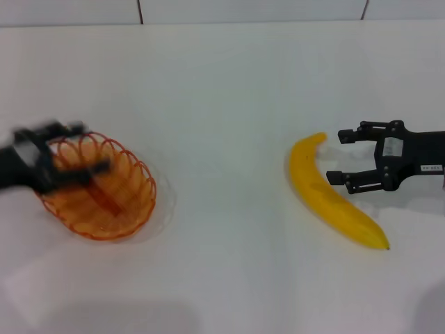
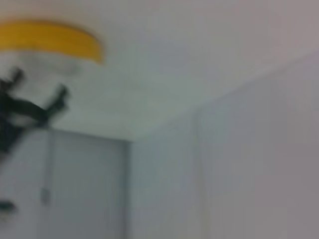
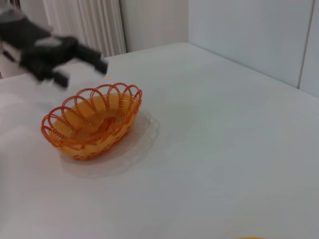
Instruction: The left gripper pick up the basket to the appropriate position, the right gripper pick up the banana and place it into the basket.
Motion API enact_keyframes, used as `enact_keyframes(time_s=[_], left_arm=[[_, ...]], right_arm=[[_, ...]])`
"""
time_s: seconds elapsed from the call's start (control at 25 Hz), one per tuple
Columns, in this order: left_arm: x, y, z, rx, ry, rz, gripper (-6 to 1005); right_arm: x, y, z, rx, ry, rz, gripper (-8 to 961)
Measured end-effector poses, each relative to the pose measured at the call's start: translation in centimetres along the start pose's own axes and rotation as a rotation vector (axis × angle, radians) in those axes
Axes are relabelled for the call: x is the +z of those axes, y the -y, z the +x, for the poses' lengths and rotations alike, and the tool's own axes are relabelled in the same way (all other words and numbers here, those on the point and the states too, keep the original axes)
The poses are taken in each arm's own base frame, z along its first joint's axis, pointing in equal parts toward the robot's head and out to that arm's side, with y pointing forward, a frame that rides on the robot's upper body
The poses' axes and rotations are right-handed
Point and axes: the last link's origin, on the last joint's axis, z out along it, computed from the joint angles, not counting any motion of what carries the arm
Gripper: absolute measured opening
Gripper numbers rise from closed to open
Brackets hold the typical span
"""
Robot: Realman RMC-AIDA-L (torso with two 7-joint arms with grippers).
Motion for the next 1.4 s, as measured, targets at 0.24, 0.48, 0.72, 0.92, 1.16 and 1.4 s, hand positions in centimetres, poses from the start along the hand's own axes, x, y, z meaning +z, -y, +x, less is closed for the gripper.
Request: enact_keyframes(time_s=[0.24,0.48,0.72,0.92,1.16,1.4], left_arm=[[-4.7,4.7,2.3,-0.215,-0.063,0.237,801],[-4.5,7.3,2.8,-0.278,0.093,0.294,763],[-1.2,7.7,2.5,-0.262,0.241,0.274,725],[1.0,7.4,1.8,-0.262,0.348,0.272,718],[1.5,7.2,1.6,-0.263,0.4,0.264,722],[1.8,7.1,1.6,-0.258,0.408,0.259,725]], right_arm=[[0.0,0.0,0.0,0.0,0.0,0.001,893],[0.0,0.0,-0.1,0.0,0.001,0.001,893],[0.1,0.1,-0.2,-0.003,0.001,-0.002,893],[0.3,0.1,-0.3,-0.005,0.001,-0.008,894],[0.3,0.1,-0.3,-0.003,0.0,-0.007,894],[0.5,0.3,-0.1,0.0,-0.007,0.012,894]])
